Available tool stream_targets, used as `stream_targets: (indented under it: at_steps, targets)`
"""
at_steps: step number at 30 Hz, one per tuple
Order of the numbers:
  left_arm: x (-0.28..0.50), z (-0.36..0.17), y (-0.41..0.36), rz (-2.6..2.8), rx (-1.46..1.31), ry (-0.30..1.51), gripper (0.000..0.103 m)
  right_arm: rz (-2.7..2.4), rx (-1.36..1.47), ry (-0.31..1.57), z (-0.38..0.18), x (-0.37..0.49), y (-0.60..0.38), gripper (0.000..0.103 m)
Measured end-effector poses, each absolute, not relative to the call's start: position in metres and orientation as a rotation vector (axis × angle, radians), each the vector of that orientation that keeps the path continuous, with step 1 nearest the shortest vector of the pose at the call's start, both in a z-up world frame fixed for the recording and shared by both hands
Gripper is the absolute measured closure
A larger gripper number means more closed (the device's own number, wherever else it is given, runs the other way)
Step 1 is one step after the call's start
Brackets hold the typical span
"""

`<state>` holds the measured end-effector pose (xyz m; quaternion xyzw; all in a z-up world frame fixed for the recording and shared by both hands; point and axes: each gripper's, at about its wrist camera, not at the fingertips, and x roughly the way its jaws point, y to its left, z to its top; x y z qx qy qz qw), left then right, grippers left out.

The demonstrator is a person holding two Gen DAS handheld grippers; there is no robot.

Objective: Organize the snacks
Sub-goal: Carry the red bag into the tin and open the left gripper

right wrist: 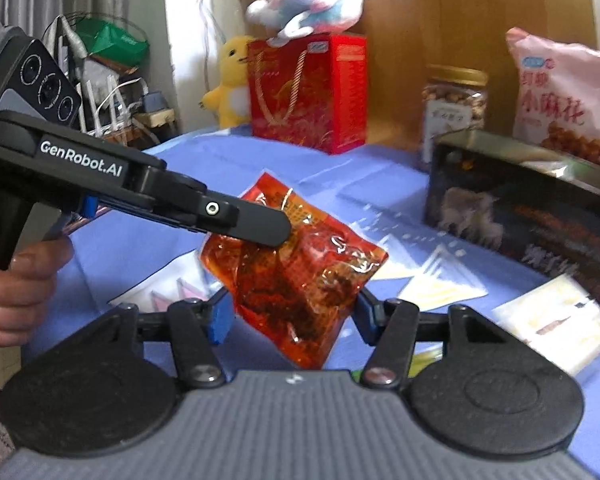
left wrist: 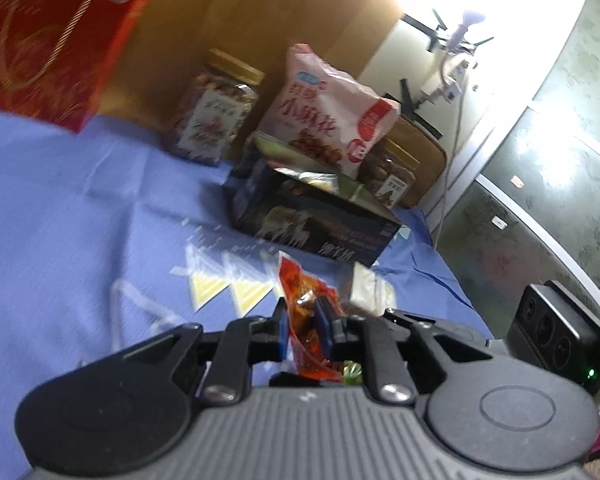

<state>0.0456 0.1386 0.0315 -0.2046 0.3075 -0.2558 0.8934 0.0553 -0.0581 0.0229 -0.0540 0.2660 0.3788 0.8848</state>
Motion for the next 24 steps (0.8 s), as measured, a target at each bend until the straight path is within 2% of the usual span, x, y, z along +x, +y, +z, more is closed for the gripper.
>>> stream_targets:
  at_steps: [24]
  targets:
    - [0.149,0.086,0.036,-0.711,-0.278,0.562,0.086,0.506,-0.123,0.381,0.064,0.11,-0.142,0.042]
